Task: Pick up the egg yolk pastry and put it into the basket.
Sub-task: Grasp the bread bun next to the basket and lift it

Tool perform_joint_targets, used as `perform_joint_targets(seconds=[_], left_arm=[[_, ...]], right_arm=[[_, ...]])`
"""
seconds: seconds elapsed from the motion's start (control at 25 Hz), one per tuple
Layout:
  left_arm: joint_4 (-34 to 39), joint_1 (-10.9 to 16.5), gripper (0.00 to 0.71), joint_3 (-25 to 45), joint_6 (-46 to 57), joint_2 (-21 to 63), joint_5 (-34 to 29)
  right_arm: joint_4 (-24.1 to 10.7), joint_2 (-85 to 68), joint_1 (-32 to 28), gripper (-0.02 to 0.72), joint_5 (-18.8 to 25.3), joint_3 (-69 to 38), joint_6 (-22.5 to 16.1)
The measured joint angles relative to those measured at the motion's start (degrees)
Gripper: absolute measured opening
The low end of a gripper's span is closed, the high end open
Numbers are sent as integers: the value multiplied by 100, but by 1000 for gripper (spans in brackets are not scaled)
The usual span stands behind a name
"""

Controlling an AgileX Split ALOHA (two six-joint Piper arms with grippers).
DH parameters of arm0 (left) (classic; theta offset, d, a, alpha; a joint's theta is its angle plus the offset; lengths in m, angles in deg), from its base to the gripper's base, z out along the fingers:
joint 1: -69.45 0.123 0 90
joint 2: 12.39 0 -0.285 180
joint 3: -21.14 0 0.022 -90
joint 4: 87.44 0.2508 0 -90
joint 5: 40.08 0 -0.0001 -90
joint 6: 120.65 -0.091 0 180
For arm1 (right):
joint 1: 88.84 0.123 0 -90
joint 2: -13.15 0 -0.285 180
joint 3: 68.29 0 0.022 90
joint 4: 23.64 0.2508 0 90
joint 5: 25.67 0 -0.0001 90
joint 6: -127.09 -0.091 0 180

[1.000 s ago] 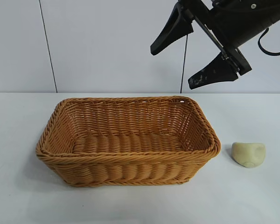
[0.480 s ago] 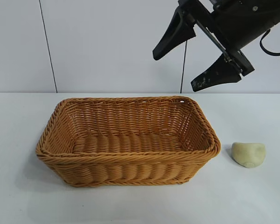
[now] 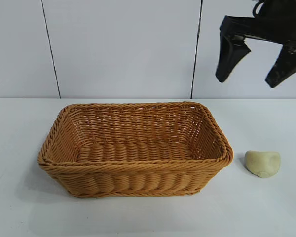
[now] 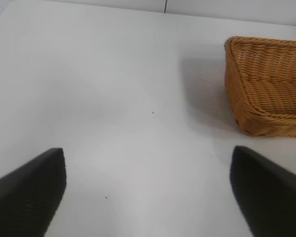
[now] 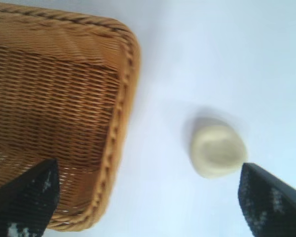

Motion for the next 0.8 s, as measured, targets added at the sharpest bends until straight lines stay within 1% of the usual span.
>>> perform_joint_targets(seconds=[0.12, 0.24, 0.36, 0.48, 0.8], left_arm=[[0, 0, 695, 0, 0, 0, 0], [0, 0, 695, 0, 0, 0, 0], [0, 0, 695, 0, 0, 0, 0], [0, 0, 695, 0, 0, 0, 0], [0, 0, 695, 0, 0, 0, 0]], right_arm=[[31, 108, -89, 678, 114, 0, 34], [203, 331, -81, 678, 150, 0, 148], [370, 666, -81, 678, 150, 0, 177], [409, 1100, -81, 678, 145, 0, 177], [482, 2063, -81, 678, -108, 0, 180]])
